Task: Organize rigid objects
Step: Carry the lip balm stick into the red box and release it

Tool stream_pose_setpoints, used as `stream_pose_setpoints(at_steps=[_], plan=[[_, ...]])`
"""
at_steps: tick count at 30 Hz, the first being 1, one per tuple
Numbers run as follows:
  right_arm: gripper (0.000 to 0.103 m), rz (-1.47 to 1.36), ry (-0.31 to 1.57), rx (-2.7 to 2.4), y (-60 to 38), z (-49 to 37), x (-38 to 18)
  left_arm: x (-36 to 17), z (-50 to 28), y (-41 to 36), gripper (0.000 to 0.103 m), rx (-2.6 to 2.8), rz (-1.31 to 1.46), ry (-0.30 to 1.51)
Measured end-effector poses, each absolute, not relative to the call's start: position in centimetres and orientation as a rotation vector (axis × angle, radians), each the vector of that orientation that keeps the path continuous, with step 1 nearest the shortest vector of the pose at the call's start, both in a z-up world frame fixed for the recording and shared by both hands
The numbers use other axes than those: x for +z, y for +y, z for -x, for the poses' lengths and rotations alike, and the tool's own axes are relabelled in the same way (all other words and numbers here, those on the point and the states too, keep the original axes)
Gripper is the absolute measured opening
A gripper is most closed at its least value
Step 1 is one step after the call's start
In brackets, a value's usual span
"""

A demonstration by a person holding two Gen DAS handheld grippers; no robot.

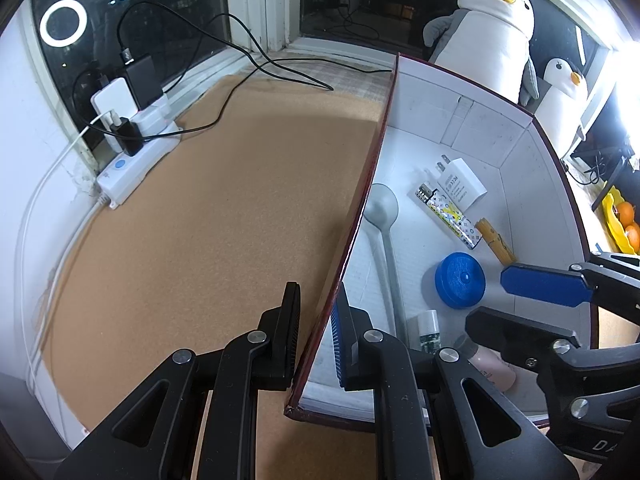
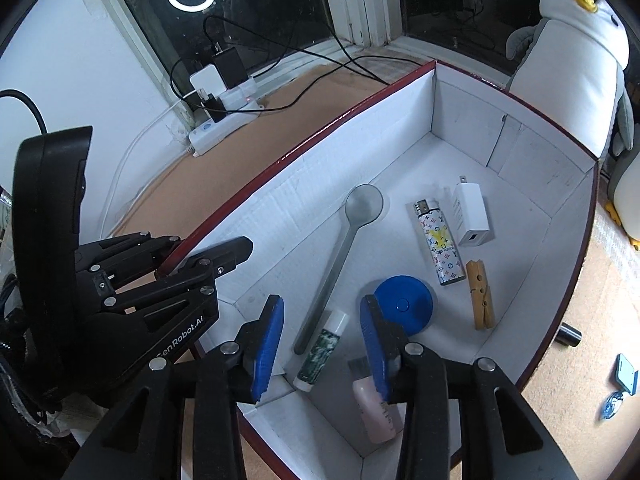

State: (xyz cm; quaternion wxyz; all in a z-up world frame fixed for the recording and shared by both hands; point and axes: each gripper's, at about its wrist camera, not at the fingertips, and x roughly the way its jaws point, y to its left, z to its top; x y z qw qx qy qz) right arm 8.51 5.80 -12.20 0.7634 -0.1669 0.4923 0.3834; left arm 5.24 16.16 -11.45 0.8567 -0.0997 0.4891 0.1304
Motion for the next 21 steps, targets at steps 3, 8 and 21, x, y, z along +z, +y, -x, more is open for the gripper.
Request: stream_pose_setpoints(at_steps=[3, 8, 21], plan=[[0.041, 0.374, 1.052, 0.825, 5.7, -8.4, -11.9, -11.5, -5.2, 16.2, 0.013, 0.274, 0.210, 1.028], [0.041, 0.375, 1.034, 0.822, 5.5, -8.2, -11.4, -11.5, -5.2, 16.3, 0.013, 0.277, 0.204, 1.029], [0.043, 0.294, 1.004, 0.818, 3.4, -8.2, -10.0, -11.4, -5.2, 16.1, 0.013, 0.283, 0.196, 1.038]])
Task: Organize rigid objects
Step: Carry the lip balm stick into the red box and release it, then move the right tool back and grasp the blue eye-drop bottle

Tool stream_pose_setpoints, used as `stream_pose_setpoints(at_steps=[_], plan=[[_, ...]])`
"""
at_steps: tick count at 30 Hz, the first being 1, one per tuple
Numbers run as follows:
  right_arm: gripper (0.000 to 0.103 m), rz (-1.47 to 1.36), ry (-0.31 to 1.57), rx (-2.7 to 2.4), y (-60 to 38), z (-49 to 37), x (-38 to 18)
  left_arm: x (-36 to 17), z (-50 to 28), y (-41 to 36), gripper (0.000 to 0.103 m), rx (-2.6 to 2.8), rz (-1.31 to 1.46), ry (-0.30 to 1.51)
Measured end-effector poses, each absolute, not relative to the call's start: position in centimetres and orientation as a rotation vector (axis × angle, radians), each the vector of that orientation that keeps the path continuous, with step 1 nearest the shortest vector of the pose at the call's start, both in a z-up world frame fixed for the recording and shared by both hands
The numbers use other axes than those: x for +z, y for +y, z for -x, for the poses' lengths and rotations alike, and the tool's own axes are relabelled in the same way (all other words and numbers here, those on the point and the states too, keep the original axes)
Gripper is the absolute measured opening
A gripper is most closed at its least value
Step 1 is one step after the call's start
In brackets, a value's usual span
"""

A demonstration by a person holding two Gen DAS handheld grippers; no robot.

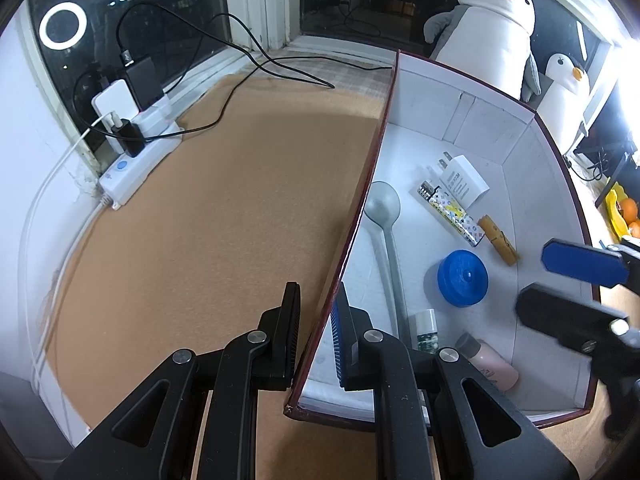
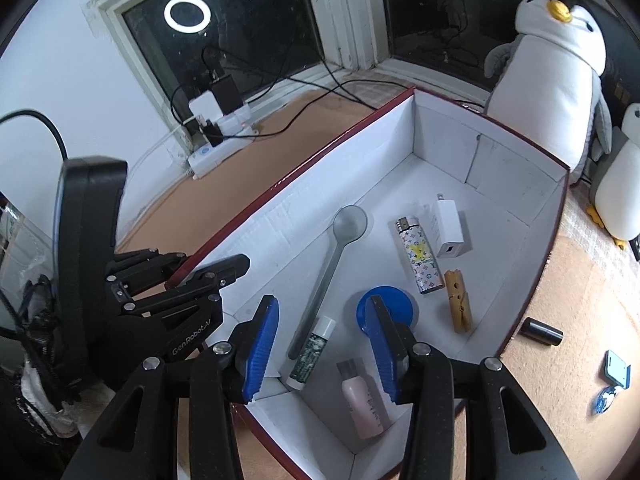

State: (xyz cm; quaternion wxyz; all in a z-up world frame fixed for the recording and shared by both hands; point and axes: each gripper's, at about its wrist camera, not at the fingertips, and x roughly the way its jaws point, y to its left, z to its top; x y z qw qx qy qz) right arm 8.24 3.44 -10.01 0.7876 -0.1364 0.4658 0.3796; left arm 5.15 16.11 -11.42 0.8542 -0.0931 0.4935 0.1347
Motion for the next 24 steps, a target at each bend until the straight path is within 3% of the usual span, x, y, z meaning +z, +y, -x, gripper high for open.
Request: stream_pose_setpoints(at_steps=[3, 12, 24], plan=[[0.048, 0.259, 0.993, 0.807, 2.1, -8.5, -9.4, -11.5, -5.2, 16.1, 0.013, 0.286, 0.190, 1.042], [0.049, 0.113, 0.984, 0.694, -5.9, -10.0, -8.2, -11.5, -5.4, 15.8, 0.015, 0.296, 0.184, 1.053], [0.051, -0.051, 1.042, 0.397, -20.4, -12.3, -11.1, -11.5, -5.6, 15.3, 0.020, 0.301, 0.169, 1.067]])
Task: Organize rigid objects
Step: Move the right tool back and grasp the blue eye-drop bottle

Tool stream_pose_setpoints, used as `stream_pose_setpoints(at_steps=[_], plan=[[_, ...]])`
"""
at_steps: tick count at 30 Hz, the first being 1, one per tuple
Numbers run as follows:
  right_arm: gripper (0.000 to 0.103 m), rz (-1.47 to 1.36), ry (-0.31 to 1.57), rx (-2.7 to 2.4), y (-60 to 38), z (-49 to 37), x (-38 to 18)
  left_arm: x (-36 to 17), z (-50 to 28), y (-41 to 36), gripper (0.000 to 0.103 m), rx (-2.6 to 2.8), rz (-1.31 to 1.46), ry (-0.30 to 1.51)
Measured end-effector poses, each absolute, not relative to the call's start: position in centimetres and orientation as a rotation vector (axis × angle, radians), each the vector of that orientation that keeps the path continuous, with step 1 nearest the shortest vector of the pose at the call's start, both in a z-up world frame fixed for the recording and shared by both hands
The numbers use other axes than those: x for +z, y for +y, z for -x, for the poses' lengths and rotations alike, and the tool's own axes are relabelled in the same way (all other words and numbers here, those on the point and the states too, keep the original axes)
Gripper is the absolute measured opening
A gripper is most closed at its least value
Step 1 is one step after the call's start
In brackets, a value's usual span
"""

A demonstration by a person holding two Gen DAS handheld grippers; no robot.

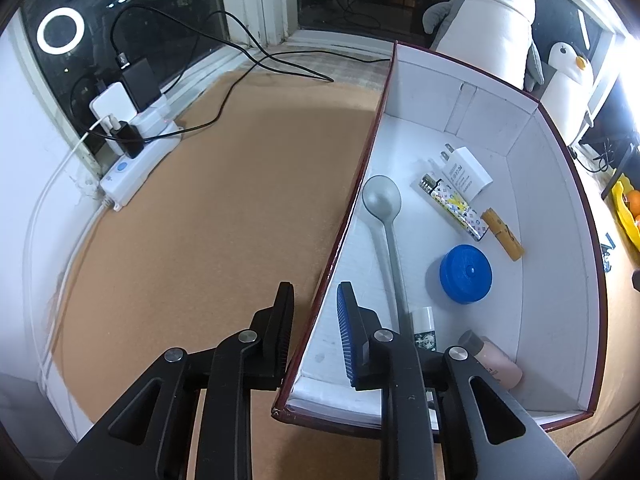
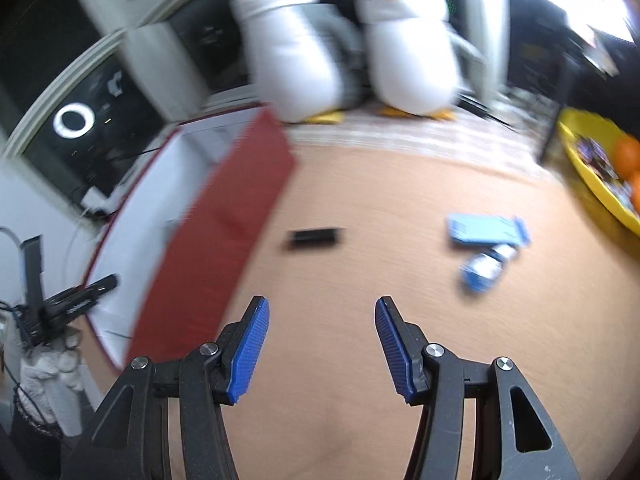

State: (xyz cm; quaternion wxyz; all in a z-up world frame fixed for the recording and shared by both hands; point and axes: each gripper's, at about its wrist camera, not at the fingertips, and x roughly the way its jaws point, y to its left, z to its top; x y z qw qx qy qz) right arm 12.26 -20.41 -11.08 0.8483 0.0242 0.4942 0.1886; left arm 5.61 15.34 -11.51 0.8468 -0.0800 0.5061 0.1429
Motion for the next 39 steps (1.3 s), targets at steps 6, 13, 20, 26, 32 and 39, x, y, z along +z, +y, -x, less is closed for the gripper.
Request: stream_pose_setpoints(at_steps=[6, 13, 20, 26, 32, 39], plan=[[0.051, -0.103, 1.064, 0.290, -25.8, -13.1, -12.5, -11.5, -5.8, 15.2, 0.020, 0.308, 0.159, 1.073], [0.051, -0.131, 1.079, 0.236, -28.3, -14.4, -13.5, -11.4, -6.0, 15.0, 0.020, 0.316, 0.147, 1.079], [0.051, -0.149, 1.110, 0.181, -27.8, -17.4, -14.8, -11.4, -6.0, 15.0, 0.020, 0.321, 0.147, 1.081], [0.051, -0.131, 1.147, 0.122, -27.1, -19.8, -16.2, -11.5, -6.1, 15.1, 0.020, 0.326, 0.153, 1.080], [0.051, -0.117, 1.180, 0.092, -27.0, -21.2, -17.3, -11.5, -6.1, 15.1, 0.020, 0.328, 0.154, 1.081], [0.051, -0.044, 1.194, 0.077, -26.1, -22.0, -17.6, -11.9, -6.3, 15.2, 0.020, 0.331, 0.150, 1.089]])
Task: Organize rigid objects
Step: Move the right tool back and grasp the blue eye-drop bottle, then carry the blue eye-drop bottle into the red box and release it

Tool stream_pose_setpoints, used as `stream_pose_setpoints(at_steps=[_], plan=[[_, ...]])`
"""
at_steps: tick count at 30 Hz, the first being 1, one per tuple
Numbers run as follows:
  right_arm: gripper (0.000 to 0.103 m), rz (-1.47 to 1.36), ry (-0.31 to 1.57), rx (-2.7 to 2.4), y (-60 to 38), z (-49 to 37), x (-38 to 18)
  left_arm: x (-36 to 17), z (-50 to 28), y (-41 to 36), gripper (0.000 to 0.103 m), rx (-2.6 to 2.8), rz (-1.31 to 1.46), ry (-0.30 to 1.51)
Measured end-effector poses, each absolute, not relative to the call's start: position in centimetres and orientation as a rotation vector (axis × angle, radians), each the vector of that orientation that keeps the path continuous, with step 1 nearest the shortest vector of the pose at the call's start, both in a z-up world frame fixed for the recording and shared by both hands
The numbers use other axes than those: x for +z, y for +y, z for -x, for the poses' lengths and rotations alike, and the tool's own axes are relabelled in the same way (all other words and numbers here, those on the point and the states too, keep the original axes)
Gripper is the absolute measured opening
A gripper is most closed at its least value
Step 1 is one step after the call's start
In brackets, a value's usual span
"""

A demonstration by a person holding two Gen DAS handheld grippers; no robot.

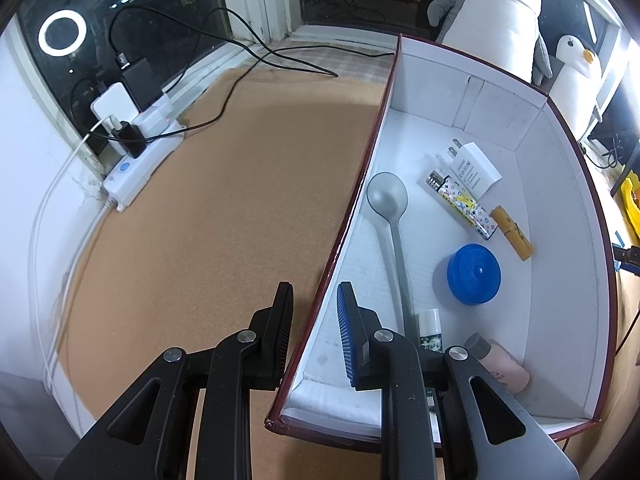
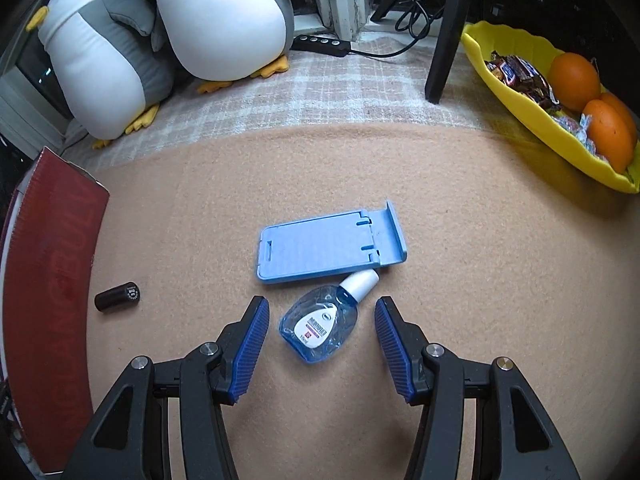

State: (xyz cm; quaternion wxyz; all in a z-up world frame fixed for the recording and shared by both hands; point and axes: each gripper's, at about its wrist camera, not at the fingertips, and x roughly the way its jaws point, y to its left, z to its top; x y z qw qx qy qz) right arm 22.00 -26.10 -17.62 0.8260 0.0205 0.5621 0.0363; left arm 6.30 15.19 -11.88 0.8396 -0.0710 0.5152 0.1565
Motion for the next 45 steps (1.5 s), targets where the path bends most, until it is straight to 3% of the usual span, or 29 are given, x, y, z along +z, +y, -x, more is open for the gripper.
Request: stream_pose_setpoints(at_steps=[2, 8, 29, 45], plan=[[0.050, -0.012, 1.200, 0.081, -25.8, -22.0, -17.7, -11.9, -6.3, 15.2, 0.020, 0.331, 0.152, 1.089], [0.034, 0.037, 1.206, 0.079, -26.1, -21.6, -17.8, -11.9, -6.3, 15.2, 0.020, 0.330, 0.152, 1.089], [0.033, 0.071, 1.172, 0.139, -25.1, -16.5, -17.0, -11.0, -5.2, 15.1, 0.020, 0.310, 0.174, 1.053], [0.034, 0.114, 1.046, 0.319, -18.2, -12.8, -10.1, -10.2, -4.2, 15.3, 0.020, 0.291, 0.191, 1.017]])
